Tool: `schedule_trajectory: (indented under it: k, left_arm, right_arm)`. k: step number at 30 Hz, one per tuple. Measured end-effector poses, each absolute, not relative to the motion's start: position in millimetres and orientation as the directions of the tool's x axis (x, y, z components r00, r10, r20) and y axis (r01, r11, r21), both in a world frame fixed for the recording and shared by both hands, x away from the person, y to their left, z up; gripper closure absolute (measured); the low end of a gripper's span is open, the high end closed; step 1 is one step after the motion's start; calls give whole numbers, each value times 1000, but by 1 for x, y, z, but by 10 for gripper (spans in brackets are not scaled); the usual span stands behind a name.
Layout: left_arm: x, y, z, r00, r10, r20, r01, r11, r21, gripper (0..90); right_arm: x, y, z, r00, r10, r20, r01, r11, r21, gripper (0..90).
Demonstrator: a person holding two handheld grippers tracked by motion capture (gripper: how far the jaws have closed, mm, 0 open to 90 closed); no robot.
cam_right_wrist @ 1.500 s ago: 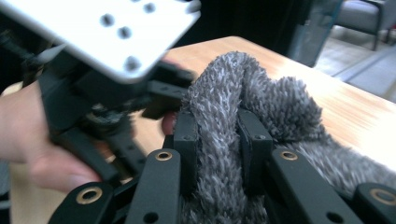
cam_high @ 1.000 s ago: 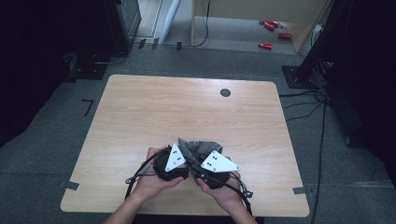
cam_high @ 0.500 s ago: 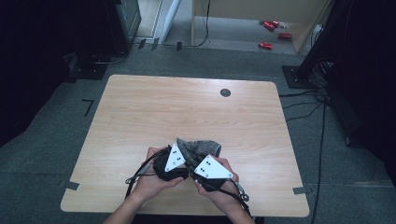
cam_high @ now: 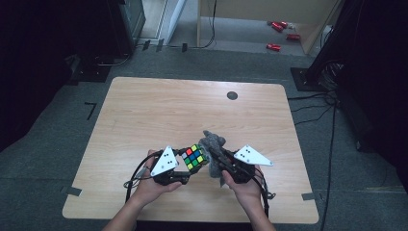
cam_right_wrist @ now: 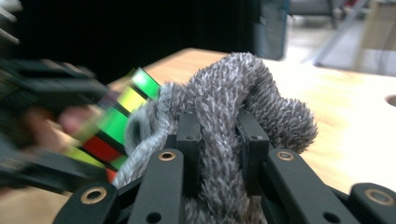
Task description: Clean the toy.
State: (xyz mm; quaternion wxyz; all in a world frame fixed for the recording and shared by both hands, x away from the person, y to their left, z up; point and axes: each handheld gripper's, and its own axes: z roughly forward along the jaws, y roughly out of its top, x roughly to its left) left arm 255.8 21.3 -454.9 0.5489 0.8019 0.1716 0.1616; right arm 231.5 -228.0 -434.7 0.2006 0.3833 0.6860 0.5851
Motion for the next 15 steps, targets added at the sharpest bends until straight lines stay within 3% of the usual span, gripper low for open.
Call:
schedule_trajectory:
  k: [4, 9, 15]
  left_arm:
    - [253, 19, -454, 889, 449, 88, 79, -340, 937, 353]
    - [252, 24, -448, 881, 465, 82, 75, -309, 948, 352]
    - [255, 23, -452, 881, 467, 76, 90, -323, 942, 353]
  right_arm:
    - [225, -221, -425, -639, 755, 148, 251, 22, 968, 760]
    - [234, -227, -441, -597, 783, 173, 311, 28, 950, 761]
    - [227, -222, -430, -626, 765, 154, 281, 36, 959, 761]
